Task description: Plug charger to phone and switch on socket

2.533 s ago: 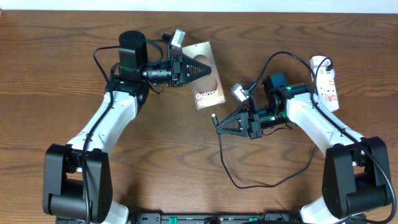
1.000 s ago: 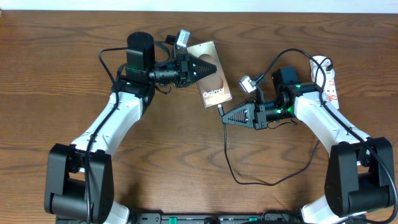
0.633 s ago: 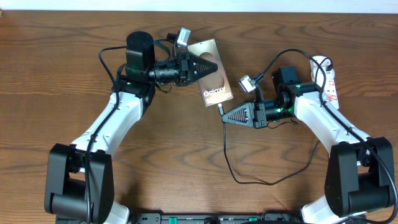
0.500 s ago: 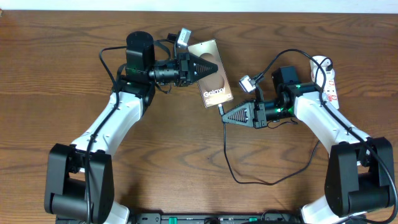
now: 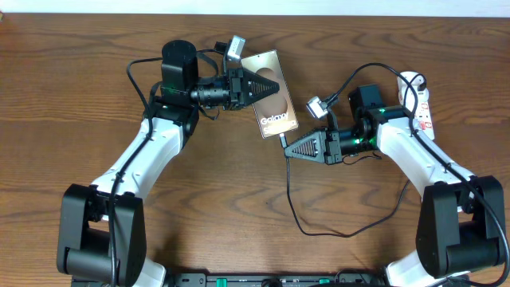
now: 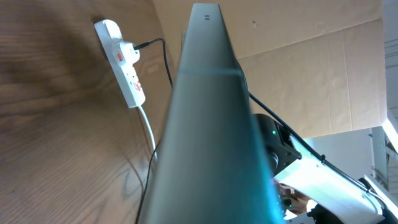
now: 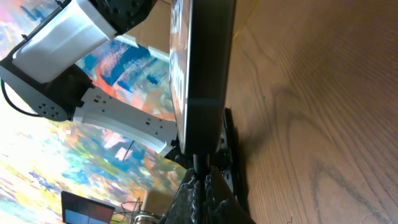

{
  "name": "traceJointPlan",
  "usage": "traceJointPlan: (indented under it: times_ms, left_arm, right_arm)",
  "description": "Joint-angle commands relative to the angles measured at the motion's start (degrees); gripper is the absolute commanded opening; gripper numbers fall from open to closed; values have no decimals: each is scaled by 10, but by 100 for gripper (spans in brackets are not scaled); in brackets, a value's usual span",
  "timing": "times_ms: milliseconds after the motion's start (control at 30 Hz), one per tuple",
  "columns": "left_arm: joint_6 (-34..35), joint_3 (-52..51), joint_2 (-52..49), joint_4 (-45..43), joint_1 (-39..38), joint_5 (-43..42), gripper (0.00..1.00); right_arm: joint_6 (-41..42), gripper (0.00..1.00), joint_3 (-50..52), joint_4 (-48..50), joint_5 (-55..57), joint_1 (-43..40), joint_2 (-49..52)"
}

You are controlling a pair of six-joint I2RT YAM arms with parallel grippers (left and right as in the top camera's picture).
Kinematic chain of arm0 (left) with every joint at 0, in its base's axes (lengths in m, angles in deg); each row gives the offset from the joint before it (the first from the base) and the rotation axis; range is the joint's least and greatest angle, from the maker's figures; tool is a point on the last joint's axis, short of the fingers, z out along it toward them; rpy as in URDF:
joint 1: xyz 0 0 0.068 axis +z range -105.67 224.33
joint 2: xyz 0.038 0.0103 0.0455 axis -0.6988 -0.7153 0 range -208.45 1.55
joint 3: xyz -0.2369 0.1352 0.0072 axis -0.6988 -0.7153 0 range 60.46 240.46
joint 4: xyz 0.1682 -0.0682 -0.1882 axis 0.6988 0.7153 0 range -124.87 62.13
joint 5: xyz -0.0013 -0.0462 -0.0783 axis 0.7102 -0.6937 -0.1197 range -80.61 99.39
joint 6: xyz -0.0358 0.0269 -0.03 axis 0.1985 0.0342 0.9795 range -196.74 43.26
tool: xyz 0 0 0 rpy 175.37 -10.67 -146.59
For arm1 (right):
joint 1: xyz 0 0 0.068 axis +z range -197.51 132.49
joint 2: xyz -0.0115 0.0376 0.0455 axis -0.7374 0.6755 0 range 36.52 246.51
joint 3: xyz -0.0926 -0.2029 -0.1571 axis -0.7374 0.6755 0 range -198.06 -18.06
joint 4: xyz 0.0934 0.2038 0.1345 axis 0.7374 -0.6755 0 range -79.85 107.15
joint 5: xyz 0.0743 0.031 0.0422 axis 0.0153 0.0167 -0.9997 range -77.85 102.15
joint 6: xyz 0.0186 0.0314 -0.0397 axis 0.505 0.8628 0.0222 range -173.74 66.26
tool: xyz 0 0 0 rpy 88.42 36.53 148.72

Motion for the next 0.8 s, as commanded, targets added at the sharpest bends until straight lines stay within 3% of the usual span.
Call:
traceJointPlan:
  times_ms: [0,367,767]
  left_arm:
    - [-16,9,11,-7,0,-18,7]
    - [-55,9,11,-7,0,-18,7]
    - [-21,9,11,-11,7,-14,7]
  right_arm:
    - [4,1,0,0,-18,3,-9]
    - [4,1,0,1,-18,4,-9]
    - [4,1,0,1,-18,5,-9]
